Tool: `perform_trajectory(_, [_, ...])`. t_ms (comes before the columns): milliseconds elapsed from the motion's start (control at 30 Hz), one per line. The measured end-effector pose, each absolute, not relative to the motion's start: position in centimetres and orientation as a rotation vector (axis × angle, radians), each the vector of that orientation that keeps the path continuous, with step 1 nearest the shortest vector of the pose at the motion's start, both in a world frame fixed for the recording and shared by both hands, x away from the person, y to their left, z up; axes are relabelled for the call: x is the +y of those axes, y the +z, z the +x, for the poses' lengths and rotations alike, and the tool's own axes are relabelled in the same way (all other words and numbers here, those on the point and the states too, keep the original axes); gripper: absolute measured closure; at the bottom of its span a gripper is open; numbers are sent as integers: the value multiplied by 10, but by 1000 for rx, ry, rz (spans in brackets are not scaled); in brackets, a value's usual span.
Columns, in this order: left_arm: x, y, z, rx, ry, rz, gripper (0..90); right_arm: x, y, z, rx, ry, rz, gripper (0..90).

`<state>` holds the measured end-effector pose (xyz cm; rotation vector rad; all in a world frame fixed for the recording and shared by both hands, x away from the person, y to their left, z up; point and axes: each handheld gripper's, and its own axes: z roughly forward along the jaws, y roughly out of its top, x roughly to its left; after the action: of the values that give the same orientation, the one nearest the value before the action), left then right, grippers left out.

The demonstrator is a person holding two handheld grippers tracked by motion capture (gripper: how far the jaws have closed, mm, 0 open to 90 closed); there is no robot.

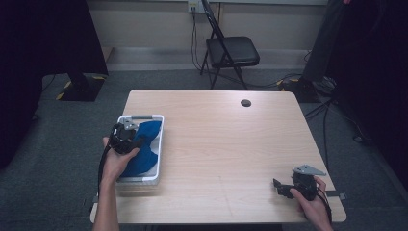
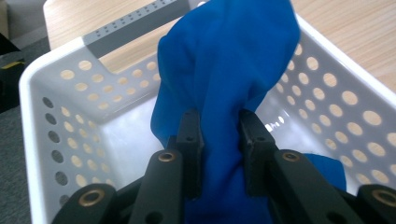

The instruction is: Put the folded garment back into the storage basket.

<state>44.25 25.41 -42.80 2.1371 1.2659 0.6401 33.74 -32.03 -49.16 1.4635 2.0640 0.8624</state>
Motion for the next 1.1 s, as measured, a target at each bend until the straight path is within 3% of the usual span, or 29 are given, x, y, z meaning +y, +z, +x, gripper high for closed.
perform_trajectory(667, [250,-451,457,1386,563,2191,726,-320,-492,337,2064,862,1463,80])
perform_trajectory(1100, [250,-459,468,1464,443,2191,698,-320,-492,338,2064,863,1464,79])
